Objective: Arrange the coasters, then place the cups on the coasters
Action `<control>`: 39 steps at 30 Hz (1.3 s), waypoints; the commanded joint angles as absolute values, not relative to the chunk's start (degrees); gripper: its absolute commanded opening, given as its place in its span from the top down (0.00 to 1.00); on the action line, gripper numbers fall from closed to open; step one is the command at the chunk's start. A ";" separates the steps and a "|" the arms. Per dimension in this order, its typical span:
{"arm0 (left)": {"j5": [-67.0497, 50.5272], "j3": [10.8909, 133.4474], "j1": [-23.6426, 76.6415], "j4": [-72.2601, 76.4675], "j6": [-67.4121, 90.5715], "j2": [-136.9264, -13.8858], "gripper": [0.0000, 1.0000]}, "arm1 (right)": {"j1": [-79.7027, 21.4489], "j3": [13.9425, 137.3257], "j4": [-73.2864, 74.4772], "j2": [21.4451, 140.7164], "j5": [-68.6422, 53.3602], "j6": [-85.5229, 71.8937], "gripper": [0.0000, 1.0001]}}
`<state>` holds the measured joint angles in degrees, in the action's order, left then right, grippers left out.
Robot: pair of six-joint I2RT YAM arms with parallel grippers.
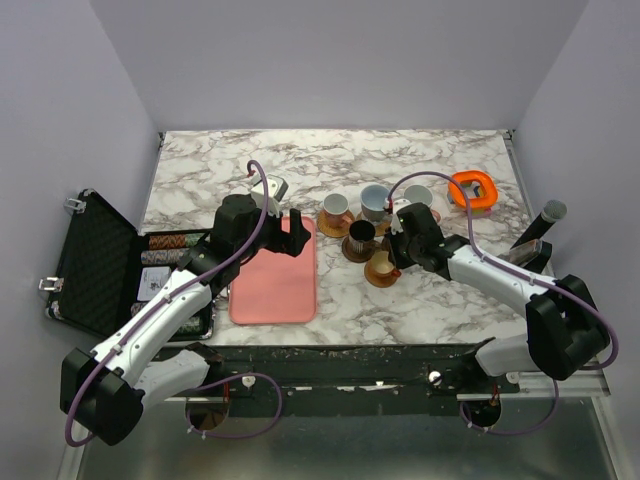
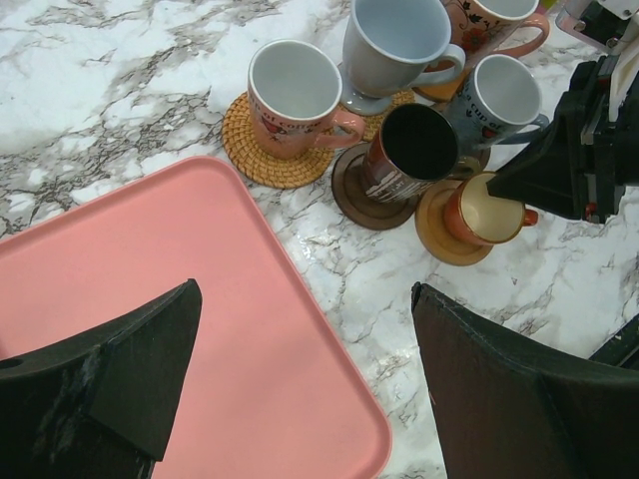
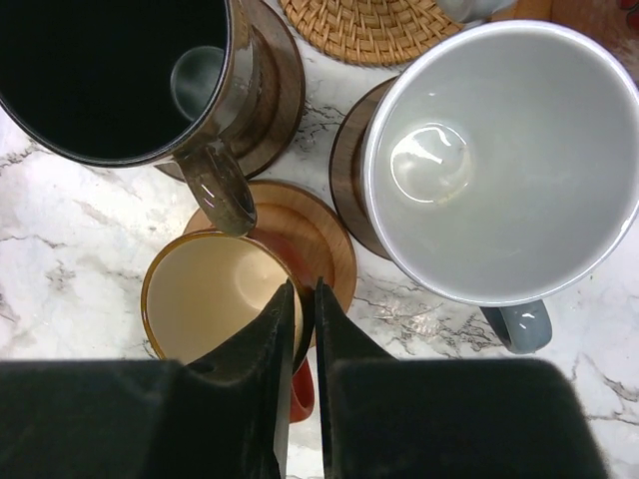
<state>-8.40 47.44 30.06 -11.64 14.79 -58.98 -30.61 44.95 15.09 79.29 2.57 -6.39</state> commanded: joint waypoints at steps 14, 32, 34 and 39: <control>-8.88 47.46 29.71 -10.46 14.59 -59.33 0.06 | -30.23 45.44 13.98 77.17 4.31 -6.33 0.43; -1.76 46.32 27.17 -10.46 16.43 -55.99 0.03 | -29.80 41.84 10.46 64.96 6.59 -4.66 0.31; -1.76 46.14 25.67 -10.46 16.79 -55.55 0.02 | -27.79 42.10 10.90 63.38 5.46 -5.71 0.31; -0.44 45.97 22.07 -11.42 18.28 -54.49 0.01 | -19.88 42.10 11.69 59.51 0.36 -7.82 0.31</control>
<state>-2.98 46.78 24.67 -11.68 16.34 -56.18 -24.99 42.11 12.08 62.33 3.62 -6.02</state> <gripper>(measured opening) 0.980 0.693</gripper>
